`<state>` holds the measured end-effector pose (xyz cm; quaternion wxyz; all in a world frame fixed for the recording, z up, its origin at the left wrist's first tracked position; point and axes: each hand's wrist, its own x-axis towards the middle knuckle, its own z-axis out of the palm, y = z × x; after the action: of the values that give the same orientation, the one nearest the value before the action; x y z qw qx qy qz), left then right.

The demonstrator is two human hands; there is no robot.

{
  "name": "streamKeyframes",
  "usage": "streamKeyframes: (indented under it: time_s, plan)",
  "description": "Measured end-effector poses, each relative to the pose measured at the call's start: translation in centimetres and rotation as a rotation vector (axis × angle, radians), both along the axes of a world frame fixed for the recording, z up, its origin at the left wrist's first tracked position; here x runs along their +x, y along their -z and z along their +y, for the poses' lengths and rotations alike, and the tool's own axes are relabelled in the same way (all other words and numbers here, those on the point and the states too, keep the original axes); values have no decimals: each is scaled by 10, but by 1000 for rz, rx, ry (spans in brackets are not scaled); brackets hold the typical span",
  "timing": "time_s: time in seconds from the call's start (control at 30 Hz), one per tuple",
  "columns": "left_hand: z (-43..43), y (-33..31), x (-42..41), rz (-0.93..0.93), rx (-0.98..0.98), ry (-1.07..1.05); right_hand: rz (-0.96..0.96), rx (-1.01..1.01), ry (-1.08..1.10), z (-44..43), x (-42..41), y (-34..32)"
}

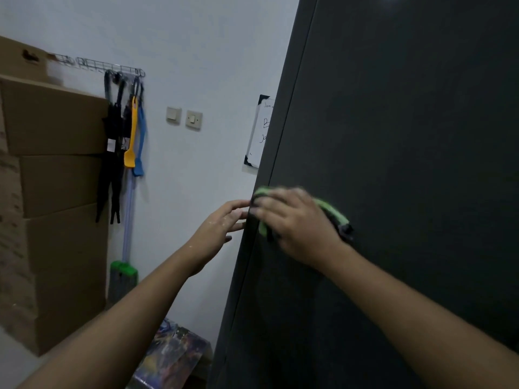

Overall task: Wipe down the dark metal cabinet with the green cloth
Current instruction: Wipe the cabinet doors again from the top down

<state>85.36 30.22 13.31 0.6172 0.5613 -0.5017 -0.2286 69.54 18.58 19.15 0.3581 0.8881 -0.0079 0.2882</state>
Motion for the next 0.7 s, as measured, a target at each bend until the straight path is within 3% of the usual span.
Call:
streamKeyframes:
  time_s: [0.27,0.37,0.47,0.53,0.6,0.7]
  plan:
    - [9,40,-4,-13,87,61,531,-114,139,-14,-68,157]
    - [11,45,-4,-11,104,60,396,-101,65,-16,-74,150]
    - [13,46,-1,-4,123,69,-25,34,-7,-9,-59,110]
    - [15,45,-1,-2,116,74,-199,113,35,-2,-45,90]
    - [16,44,-2,8,110,76,-200,119,90,3,-27,90]
    - [15,45,-1,62,107,52,15,70,164,12,-4,116]
